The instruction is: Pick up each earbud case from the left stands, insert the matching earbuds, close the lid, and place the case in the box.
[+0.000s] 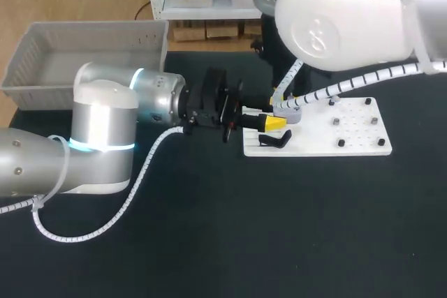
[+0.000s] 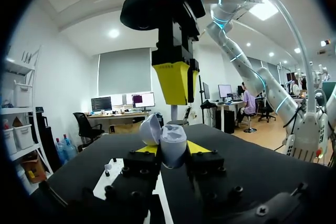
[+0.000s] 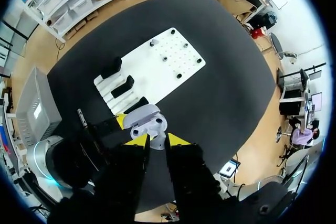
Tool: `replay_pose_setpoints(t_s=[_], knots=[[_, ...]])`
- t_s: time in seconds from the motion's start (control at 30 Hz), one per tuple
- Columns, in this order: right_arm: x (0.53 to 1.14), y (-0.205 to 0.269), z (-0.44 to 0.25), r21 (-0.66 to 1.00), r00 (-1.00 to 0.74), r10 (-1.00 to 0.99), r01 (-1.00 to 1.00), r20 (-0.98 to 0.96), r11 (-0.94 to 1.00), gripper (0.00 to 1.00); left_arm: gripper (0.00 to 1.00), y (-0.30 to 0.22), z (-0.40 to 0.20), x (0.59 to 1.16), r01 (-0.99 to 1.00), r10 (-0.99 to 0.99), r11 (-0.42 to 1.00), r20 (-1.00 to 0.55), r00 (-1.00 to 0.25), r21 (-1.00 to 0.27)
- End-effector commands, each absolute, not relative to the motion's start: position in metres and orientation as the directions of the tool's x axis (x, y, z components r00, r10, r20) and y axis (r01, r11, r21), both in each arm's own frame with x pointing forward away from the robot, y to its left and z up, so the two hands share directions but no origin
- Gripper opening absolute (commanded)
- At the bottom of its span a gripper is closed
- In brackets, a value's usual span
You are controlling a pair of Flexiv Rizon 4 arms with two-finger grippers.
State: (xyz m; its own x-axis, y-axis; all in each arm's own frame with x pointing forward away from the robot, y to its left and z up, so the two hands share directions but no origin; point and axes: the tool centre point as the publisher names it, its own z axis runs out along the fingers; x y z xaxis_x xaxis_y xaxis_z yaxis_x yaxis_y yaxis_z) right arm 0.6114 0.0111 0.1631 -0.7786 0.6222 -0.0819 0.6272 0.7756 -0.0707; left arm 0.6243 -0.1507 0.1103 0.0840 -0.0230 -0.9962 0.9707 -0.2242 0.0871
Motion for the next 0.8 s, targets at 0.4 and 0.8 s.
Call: replay_pose_setpoints(t_s=[0.4,0.8], knots=[[0.6137,0.0110,0.1587,-0.050,-0.776,0.626,0.630,-0.080,0.775,0.00,0.00,-0.1505,0.1106,0.6234,0.971,-0.021,-0.221,-0.996,0.085,0.088],[0.6158,0.0094,0.1552,-0.052,-0.771,0.632,0.636,-0.077,0.770,0.00,0.00,-0.1505,0.1106,0.6234,0.971,-0.021,-0.221,-0.996,0.085,0.088]])
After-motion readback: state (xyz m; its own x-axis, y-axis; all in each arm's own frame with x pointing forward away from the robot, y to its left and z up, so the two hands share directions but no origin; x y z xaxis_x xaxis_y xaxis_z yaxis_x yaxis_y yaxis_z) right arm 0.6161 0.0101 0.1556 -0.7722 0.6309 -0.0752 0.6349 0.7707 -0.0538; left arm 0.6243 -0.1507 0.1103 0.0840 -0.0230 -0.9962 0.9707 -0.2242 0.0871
